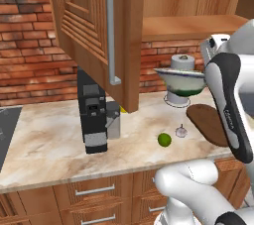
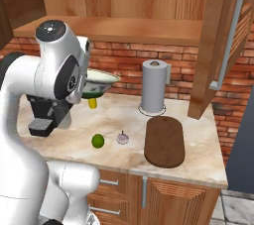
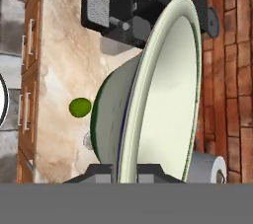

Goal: Open the cabinet. Place the bowl and condiment on the counter. Then place the lime and garlic on the cutting board.

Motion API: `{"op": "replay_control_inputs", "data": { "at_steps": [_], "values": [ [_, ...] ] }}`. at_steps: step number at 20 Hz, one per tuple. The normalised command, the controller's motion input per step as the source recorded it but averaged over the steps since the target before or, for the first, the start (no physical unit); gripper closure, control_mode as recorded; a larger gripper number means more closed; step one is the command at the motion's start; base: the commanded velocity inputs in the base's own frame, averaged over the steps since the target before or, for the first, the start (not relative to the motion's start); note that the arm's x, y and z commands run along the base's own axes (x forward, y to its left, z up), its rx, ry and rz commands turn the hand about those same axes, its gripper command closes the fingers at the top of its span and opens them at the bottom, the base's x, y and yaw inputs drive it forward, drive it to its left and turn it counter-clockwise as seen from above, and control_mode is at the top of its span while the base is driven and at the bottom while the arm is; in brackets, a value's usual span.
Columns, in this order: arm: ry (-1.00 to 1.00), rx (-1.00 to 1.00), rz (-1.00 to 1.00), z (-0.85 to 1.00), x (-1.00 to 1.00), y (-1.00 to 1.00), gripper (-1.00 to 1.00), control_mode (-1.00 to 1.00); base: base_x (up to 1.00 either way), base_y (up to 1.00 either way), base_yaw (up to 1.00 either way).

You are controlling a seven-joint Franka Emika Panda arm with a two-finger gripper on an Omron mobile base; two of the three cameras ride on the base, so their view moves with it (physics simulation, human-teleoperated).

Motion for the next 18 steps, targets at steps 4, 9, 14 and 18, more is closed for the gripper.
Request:
{"op": "replay_control_inputs", "data": {
  "at_steps": [4,9,14,18],
  "values": [
    [0.0,-0.11,0.26,-0.93,0.69,0.0,1.0,-1.0,0.0,0.0,0.0],
    [-0.03,-0.07,0.2,-0.49,0.85,-0.02,1.0,-1.0,0.0,0.0,0.0],
    [0.0,-0.08,0.18,-0.59,0.96,-0.01,1.0,-1.0,0.0,0.0,0.0],
    [0.02,-0.06,0.14,-0.41,0.8,-0.08,1.0,-1.0,0.0,0.0,0.0]
  ]
}}
